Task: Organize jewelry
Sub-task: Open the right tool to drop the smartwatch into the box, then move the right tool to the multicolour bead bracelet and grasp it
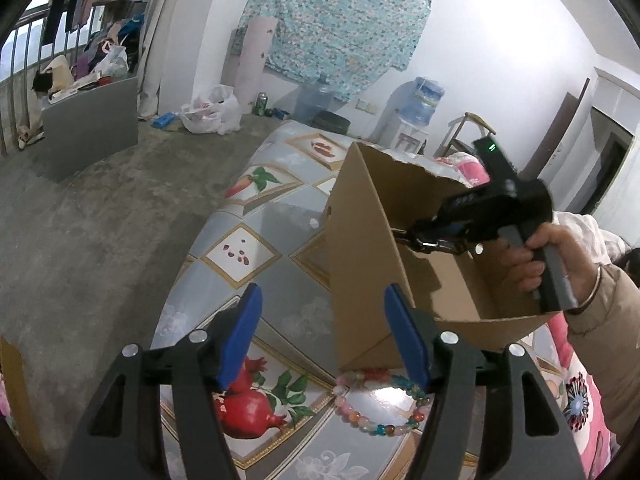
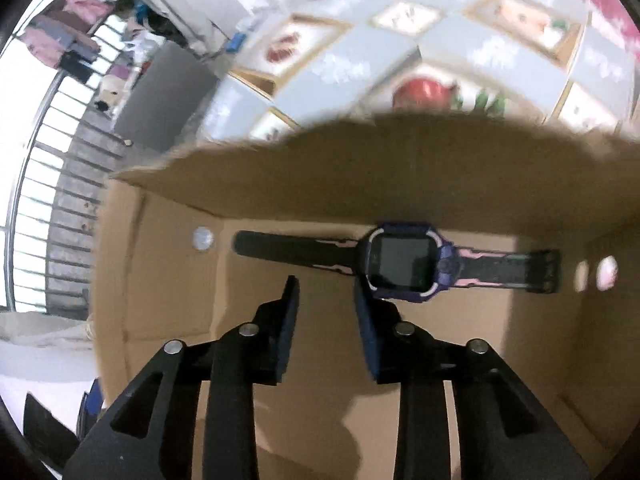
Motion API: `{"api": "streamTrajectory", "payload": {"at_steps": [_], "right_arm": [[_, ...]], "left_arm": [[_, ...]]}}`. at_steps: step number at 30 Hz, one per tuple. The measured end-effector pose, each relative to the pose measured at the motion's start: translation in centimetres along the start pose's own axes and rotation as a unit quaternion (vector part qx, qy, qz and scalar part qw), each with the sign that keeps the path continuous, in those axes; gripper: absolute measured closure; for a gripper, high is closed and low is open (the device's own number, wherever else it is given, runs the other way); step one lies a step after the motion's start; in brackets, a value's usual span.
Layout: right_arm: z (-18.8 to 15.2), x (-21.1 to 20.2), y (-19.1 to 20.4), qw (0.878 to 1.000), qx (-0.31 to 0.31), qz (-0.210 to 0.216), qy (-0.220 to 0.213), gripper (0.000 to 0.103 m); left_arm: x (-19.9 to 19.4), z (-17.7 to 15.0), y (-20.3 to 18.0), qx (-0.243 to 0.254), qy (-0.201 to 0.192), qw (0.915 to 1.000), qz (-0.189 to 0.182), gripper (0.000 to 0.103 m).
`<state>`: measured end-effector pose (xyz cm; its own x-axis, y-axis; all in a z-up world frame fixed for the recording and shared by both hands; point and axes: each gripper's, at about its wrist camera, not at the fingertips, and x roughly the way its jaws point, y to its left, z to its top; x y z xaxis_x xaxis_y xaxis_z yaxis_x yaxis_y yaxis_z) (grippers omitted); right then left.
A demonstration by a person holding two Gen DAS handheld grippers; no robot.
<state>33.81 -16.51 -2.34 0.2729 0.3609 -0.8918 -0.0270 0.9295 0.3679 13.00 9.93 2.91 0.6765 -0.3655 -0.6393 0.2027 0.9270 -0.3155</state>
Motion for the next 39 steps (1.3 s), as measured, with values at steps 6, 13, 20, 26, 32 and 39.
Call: {"api": "streamTrajectory", "payload": {"at_steps": [6,13,20,26,32,39], "right_arm": [[-4.9,-10.0,1.3,0.991,-0.068,0.020,-0.112,0.060],[-18.5,-15.9,1.8,0.962,-0.196,-0.017,-0.191,0.025],[-26.7,-5.9,0.4,0.978,-0.163,-0.100,-0.085,0.021],[-27.3,-2.9,-1.0,0.976,-0.135,-0.152,-0.078,0.017],[-27.2,-2.8,-1.7,0.977,-0.126,-0.152,-0.078,0.008],[-27.4,-2.8,-2.4,0.976,-0.144,-0.141,-0.079,0.008]], "left_arm": [[-0.7,-1.1,-1.0,0.010,0.006,0.9997,-0.020,0.034],[0.4,-4.8,-3.1,0.055,0.053,0.9970,-0.010,0.028],[3.5,-9.8,-4.3,0.093,0.123,0.9876,0.029,0.027],[4.4,-11.4,-5.0,0.127,0.125,0.9824,0.056,0.011],[4.4,-12.2,-4.6,0.141,0.114,0.9797,0.085,0.005],[4.3,-12.3,-4.7,0.142,0.112,0.9795,0.088,0.005]]}}
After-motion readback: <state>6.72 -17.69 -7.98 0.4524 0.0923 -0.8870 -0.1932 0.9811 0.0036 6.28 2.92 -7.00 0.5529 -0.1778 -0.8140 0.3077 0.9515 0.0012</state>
